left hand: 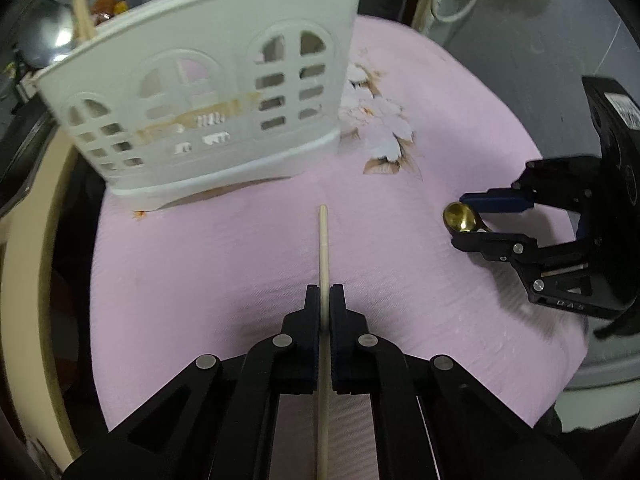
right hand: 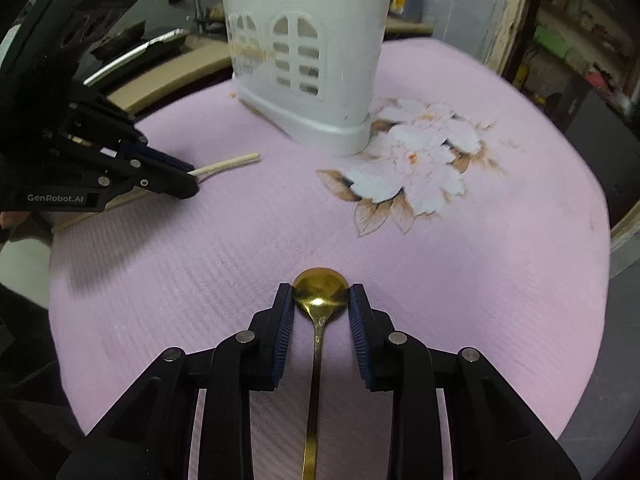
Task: Organize utensils
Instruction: 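Lift the chopstick with the left tool while the right tool lifts the gold spoon toward the basket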
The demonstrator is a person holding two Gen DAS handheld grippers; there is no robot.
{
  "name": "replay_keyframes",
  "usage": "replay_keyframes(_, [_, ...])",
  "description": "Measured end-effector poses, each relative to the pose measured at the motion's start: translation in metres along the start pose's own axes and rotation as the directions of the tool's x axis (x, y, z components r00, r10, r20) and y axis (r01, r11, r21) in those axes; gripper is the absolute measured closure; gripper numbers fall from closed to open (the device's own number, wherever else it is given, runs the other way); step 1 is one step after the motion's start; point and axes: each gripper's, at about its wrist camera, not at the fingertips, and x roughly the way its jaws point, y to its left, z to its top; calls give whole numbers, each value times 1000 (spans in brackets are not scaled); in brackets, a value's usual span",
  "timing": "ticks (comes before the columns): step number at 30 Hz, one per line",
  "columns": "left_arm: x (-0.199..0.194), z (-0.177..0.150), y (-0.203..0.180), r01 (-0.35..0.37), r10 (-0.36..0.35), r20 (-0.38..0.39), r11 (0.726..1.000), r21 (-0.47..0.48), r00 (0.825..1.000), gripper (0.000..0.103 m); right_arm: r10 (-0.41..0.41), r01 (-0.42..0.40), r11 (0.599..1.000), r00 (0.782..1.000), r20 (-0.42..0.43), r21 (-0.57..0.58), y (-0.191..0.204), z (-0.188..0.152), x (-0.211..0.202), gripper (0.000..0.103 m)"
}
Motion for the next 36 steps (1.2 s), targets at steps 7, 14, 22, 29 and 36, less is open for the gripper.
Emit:
replay_keyframes(7, [-31,-20,-3,7,14,250,997,-81,968,101,-60,46,997,958,280,55,11,-6,-41,78])
replay_keyframes(14, [-60,-18,3,42,36,494,988,-146,869,101,-135,109,991,850,509,82,26,-1,-71,78])
replay_keyframes(22, [-96,-18,11,69,99,699,976,-208,708,101,-177,109,984,726,665,144,28,4,-85,78])
replay_keyframes(29, [-110,-9,16,67,107,742,977,-201,662,101,-186,92,981,678,711,169,23,18,-97,78])
replay_keyframes(36, [-126,3,25,53,123,788,979,-194,604,101,-177,68,983,631,755,172,16,38,-112,78])
